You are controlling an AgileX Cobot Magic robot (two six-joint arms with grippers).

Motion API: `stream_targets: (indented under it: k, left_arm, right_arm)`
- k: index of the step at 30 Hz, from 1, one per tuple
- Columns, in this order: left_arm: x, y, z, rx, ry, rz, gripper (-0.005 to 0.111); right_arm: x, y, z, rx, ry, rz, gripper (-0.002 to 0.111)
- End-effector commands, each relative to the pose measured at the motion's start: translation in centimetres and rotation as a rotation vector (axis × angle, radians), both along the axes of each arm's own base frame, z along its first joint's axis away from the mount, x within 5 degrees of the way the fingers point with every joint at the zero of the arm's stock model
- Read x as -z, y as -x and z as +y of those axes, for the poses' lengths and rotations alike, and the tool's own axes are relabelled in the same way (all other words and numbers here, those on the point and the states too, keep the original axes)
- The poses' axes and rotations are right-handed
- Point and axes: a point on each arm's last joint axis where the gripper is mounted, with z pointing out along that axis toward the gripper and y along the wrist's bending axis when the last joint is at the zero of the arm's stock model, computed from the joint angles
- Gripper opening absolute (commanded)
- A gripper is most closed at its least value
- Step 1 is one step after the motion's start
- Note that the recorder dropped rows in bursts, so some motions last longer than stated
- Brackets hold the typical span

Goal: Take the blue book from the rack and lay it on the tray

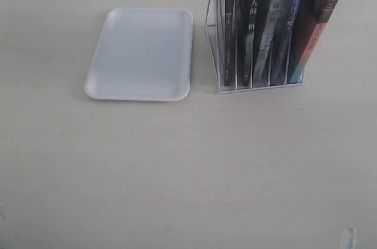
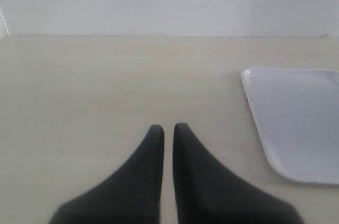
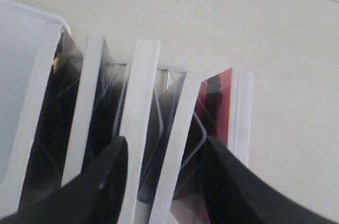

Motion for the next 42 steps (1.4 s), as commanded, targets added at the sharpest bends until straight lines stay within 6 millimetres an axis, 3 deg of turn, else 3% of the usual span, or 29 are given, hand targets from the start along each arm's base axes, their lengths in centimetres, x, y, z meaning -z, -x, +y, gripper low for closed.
stream_targets:
  k: [1, 10, 19, 35, 38, 42]
  left_arm:
    - [0.1, 0.0, 0.0, 0.009, -0.004, -0.004, 0.006]
    - [0.1, 0.0, 0.0, 0.009, -0.004, -0.004, 0.006]
    - [0.1, 0.0, 0.0, 0.009, -0.004, -0.004, 0.006]
    - [0.1, 0.0, 0.0, 0.009, -0.004, -0.004, 0.006]
    - [0.1, 0.0, 0.0, 0.009, -0.004, -0.004, 0.006]
    - [0.1, 0.0, 0.0, 0.009, -0.004, -0.004, 0.006]
  right_arm:
    - [-0.6, 0.1, -0.4, 0.014, 0.004, -0.023, 0.043]
    - [0.9, -1.1, -0.5, 0.054, 0.052, -0.014, 0.043]
    - [2.7, -2.8, -2.0, 0.134, -0.003, 0.062, 0.043]
    - [4.6, -3.5, -1.3, 0.123, -0.005, 0.119, 0.043]
    - [5.3, -3.8, -1.2, 0.123, 0.003, 0.133, 0.037]
    - [5.7, -4.0, -1.0, 0.121, 0.005, 0.136, 0.02]
